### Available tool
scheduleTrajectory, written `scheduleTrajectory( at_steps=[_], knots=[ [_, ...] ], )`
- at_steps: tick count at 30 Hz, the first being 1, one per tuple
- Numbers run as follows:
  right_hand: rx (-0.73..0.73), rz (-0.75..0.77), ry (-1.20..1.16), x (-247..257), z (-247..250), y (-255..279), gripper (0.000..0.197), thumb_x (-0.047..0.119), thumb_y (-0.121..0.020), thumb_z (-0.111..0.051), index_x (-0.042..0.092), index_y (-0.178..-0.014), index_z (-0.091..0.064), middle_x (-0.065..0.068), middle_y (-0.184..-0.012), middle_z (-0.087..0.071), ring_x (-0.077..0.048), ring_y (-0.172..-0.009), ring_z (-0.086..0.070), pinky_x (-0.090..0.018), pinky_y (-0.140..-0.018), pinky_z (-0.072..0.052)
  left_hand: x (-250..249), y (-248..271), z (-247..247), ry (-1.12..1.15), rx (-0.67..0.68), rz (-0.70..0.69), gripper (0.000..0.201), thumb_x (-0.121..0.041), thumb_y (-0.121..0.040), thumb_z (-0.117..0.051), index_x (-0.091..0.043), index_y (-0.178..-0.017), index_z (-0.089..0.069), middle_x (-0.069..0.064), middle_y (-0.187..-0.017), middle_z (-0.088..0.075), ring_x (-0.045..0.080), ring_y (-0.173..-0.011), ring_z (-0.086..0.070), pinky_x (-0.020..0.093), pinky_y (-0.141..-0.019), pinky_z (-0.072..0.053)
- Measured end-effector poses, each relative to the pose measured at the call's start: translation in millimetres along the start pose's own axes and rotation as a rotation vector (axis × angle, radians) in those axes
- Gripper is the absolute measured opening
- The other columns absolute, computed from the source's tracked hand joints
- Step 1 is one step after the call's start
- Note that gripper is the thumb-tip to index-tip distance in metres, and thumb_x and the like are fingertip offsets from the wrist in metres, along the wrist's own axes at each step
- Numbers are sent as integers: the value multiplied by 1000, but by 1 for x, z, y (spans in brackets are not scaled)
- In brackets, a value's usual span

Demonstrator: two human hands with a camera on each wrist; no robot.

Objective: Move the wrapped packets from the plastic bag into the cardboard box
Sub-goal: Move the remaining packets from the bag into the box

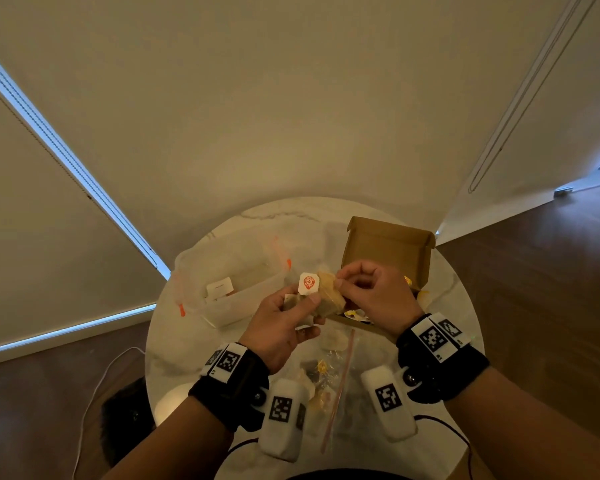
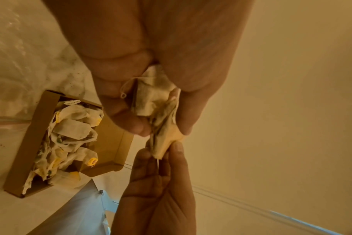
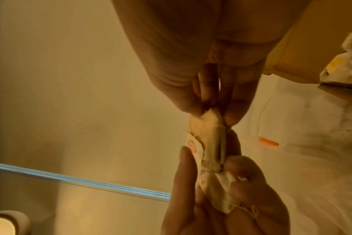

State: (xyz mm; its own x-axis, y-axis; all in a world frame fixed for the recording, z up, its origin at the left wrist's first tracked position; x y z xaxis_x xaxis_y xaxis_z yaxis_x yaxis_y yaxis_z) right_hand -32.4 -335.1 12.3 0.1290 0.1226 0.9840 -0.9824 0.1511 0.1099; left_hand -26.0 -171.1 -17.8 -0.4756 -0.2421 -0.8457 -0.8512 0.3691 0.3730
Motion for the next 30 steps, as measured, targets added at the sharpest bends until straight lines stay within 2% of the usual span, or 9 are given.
scheduleTrajectory(
  at_steps=[3,6,12,17,20,22,26,28,30],
  knots=[
    [48,-32,-44,-2,-3,5,10,4,-82,-72,9,-90,-70,-12,-77,-74,-29,-67,-69,-41,-67,-60,-2,-3,3,-98,-68,-69,15,-18,-91,-63,-11,-104,-69,9,-91,-67,20,-80,-60,29,-59,-48],
    [70,-54,-71,-2,-3,7,13,1,-80,-73,7,-92,-73,-13,-78,-74,-22,-61,-67,-30,-61,-56,-5,-5,6,-179,-129,-170,9,-15,-90,-65,-15,-96,-72,8,-84,-67,19,-75,-59,29,-55,-47],
    [91,-118,-189,-4,-3,9,10,-3,-76,-75,1,-84,-70,-13,-71,-70,-21,-62,-65,-29,-61,-57,-10,-5,9,-199,-187,-300,12,-11,-86,-70,-17,-95,-76,14,-85,-69,24,-71,-56,28,-51,-44],
    [107,-209,-437,-6,-6,9,10,-7,-76,-69,-1,-83,-66,-11,-66,-70,-16,-56,-66,-25,-55,-57,-13,-3,6,9,-119,-248,19,-17,-76,-71,-14,-95,-74,10,-86,-69,21,-72,-61,29,-55,-44],
    [140,-251,-526,-5,-8,9,15,1,-68,-70,0,-82,-66,-11,-67,-70,-17,-57,-67,-29,-59,-58,-12,-3,8,28,-92,-217,14,-18,-73,-68,-15,-87,-72,9,-86,-68,22,-76,-62,29,-57,-47],
    [136,-256,-538,-5,-8,9,17,4,-66,-71,1,-82,-65,-11,-68,-69,-18,-58,-66,-26,-58,-58,-9,-4,10,12,-84,-204,10,-18,-74,-66,-16,-83,-71,9,-83,-68,22,-76,-61,30,-58,-47],
    [84,-229,-559,-1,-3,6,6,-5,-84,-62,0,-83,-61,-17,-80,-62,-24,-72,-62,-29,-65,-59,-8,-3,13,9,-57,-165,9,-17,-79,-65,-14,-87,-68,10,-86,-67,23,-79,-60,32,-61,-47],
    [48,-207,-561,2,4,2,11,-7,-88,-57,1,-81,-59,-22,-83,-59,-28,-77,-61,-32,-69,-60,-8,-4,17,-24,-86,-144,6,-12,-86,-64,-14,-87,-69,11,-87,-68,26,-81,-61,30,-58,-46],
    [6,-136,-431,8,14,-2,8,-5,-88,-59,1,-82,-59,-26,-84,-60,-34,-79,-61,-34,-70,-61,-9,-6,24,-89,-149,-144,6,-10,-88,-66,-14,-88,-71,11,-84,-68,26,-77,-59,27,-53,-44]
  ],
)
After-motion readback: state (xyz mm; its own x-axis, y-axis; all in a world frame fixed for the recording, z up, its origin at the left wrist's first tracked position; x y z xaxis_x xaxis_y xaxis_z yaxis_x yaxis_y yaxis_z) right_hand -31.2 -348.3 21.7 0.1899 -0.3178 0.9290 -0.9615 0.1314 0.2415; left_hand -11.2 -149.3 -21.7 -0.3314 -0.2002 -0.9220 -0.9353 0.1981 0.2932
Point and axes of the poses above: each hand's wrist, its own y-axis away from the middle knuckle, its own z-axis out of the back of the hand, x = y × z, the point moved 5 cm from there along -y, towards the middle knuckle
